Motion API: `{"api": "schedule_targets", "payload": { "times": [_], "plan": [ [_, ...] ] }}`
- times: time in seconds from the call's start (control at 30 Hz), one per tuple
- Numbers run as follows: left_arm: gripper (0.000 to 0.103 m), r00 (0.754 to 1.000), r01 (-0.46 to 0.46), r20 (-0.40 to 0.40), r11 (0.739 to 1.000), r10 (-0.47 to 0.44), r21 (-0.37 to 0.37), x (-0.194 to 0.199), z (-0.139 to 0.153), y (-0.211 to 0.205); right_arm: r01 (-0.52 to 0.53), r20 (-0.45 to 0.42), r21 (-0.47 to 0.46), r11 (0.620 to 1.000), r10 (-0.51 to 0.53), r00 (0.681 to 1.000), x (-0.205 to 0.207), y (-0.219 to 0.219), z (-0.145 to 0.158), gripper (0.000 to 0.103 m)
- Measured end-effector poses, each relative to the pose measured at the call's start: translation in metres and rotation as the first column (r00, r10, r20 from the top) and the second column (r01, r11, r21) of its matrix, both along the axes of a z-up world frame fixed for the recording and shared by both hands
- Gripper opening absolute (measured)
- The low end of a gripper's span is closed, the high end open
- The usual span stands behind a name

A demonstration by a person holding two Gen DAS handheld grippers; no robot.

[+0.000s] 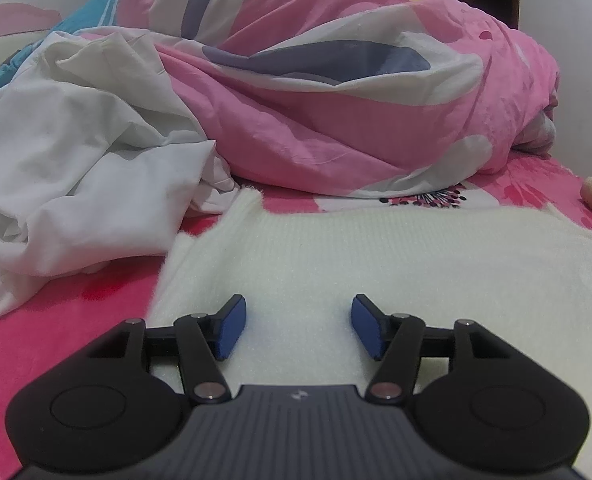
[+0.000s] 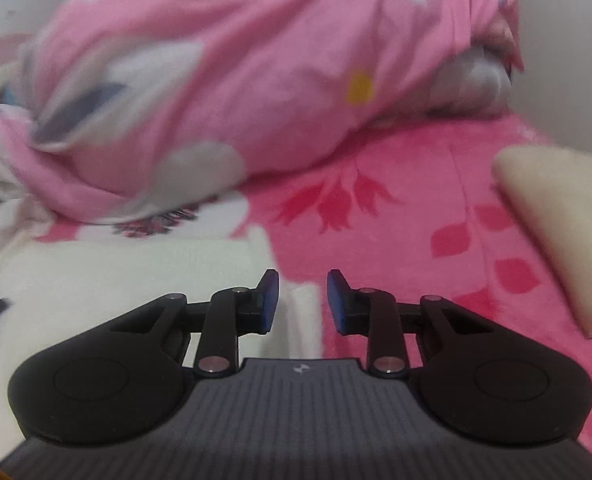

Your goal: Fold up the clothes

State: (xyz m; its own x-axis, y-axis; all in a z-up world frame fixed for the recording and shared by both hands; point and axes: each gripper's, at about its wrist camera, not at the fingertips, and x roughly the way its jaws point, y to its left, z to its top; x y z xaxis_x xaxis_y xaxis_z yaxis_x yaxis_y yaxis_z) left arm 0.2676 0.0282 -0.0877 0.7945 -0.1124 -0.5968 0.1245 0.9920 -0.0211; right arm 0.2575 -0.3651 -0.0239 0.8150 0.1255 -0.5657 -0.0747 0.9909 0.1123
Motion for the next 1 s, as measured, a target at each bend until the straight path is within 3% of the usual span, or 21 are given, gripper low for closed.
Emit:
{"api": "schedule_targets", "payload": {
  "times": [0.17, 0.23, 0.27, 0.3, 0.37, 0.5, 0.57, 0.63, 0.8, 0.9, 0.97, 1.0],
  "plan": [
    [0.061, 1.000, 0.001, -0.002, 1.000, -0.001, 0.006, 0.001, 0.000, -0.001, -0.060, -0.080, 0.001, 0.998, 0.060, 0.995, -0.032, -0.011, -0.031, 0.023],
    [0.061, 1.000, 0.002, 0.000, 1.000, -0.002, 0.007, 0.000, 0.000, -0.001, 0.012, -0.086, 0.222, 0.975, 0.007, 0.996, -0.043, -0.045, -0.037, 0.023],
    [0.061, 1.000, 0.002, 0.001, 1.000, -0.002, 0.008, 0.000, 0.000, 0.000, 0.038, -0.072, 0.295, 0.955, -0.017, 0.997, -0.050, -0.054, -0.034, 0.018],
    [0.061, 1.000, 0.002, 0.003, 1.000, -0.002, 0.009, 0.000, 0.000, 0.000, 0.029, -0.044, 0.304, 0.952, -0.017, 0.999, -0.058, -0.055, -0.027, 0.015],
    [0.061, 1.000, 0.003, 0.005, 1.000, -0.003, 0.017, 0.000, 0.000, -0.001, -0.016, 0.005, 0.297, 0.955, 0.015, 1.000, -0.073, -0.048, -0.016, 0.015],
    [0.061, 1.000, 0.004, 0.009, 1.000, -0.004, 0.024, 0.000, 0.000, -0.003, -0.137, -0.023, 0.204, 0.969, 0.145, 0.989, -0.094, -0.025, -0.030, 0.012],
    [0.061, 1.000, 0.005, 0.011, 1.000, -0.005, 0.027, 0.000, -0.001, -0.003, -0.130, -0.025, 0.238, 0.963, 0.140, 0.990, -0.105, -0.036, -0.043, 0.012],
    [0.061, 1.000, 0.006, 0.013, 1.000, -0.007, 0.030, 0.000, -0.001, -0.003, -0.048, -0.056, 0.301, 0.953, 0.068, 0.996, -0.118, -0.057, -0.047, 0.010],
    [0.062, 1.000, 0.008, 0.019, 0.999, -0.009, 0.039, 0.000, -0.001, -0.004, -0.083, 0.055, 0.338, 0.938, 0.068, 0.996, -0.150, -0.060, -0.028, 0.010],
    [0.062, 1.000, 0.008, 0.021, 0.999, -0.009, 0.039, -0.001, -0.002, -0.005, -0.193, 0.065, 0.242, 0.951, 0.183, 0.981, -0.155, -0.034, -0.034, 0.010],
    [0.062, 1.000, 0.009, 0.022, 0.999, -0.010, 0.040, -0.001, -0.002, -0.005, -0.207, 0.004, 0.150, 0.967, 0.208, 0.978, -0.156, -0.025, -0.052, 0.009],
    [0.062, 1.000, 0.009, 0.023, 0.999, -0.010, 0.040, -0.001, -0.002, -0.005, -0.208, 0.026, 0.161, 0.965, 0.206, 0.978, -0.161, -0.029, -0.058, 0.009]
  ]
}}
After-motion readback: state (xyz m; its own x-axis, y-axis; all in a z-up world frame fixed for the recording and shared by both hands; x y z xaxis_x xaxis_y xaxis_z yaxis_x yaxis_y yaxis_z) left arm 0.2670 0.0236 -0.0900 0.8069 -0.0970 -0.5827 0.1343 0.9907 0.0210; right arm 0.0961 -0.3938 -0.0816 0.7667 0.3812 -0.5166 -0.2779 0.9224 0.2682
